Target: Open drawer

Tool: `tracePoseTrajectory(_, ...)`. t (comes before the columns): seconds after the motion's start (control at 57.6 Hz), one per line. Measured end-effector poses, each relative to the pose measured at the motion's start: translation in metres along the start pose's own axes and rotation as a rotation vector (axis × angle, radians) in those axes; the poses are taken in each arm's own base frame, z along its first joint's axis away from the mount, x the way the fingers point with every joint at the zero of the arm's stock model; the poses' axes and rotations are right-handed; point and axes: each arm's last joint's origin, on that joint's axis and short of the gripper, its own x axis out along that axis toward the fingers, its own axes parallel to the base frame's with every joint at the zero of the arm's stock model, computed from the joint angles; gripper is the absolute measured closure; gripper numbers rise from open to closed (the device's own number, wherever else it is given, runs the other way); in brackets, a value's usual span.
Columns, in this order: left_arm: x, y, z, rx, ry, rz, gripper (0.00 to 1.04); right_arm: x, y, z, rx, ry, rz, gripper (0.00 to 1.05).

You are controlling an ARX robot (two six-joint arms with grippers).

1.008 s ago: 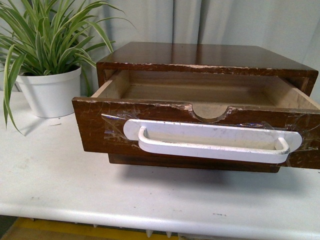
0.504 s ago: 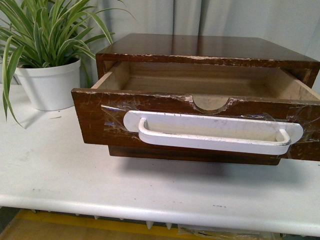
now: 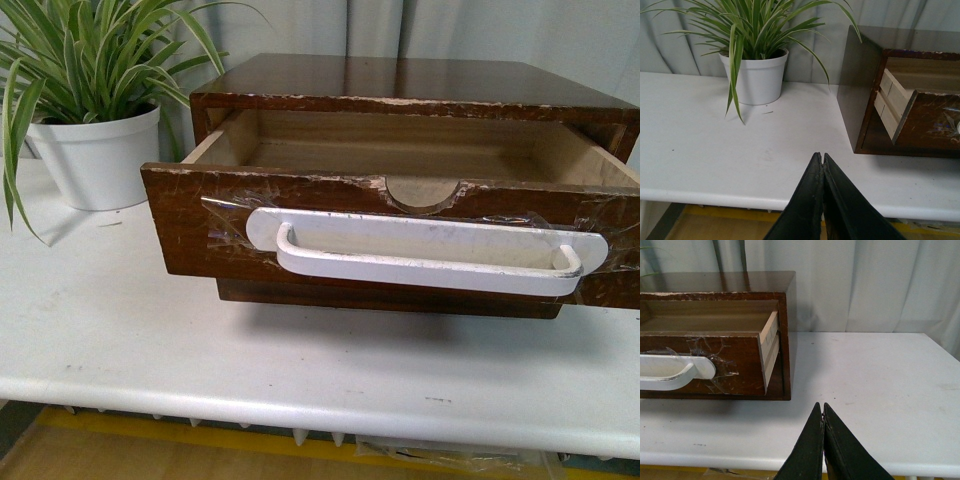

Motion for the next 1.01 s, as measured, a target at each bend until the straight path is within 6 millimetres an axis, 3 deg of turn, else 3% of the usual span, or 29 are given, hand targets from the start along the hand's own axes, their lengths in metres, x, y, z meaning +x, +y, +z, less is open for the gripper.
tracePoseTrajectory(0.243, -0.012, 0.0, -0.003, 0.0, 0.008, -0.001, 1.01, 0.0, 0.0, 0.0, 0.0, 0.0, 0.0, 1.03)
tracePoseTrajectory(0.625, -0.012, 0.0, -0.003, -0.001, 0.006, 0.0, 1.0, 0.0, 0.0, 0.0, -0.001, -0.001, 0.0, 1.01)
tracePoseTrajectory(1.008, -0.012, 0.0, -0.003, 0.0, 0.005, -0.001, 0.28, 0.0, 0.0, 0.0, -0.001, 0.0, 0.0, 0.3)
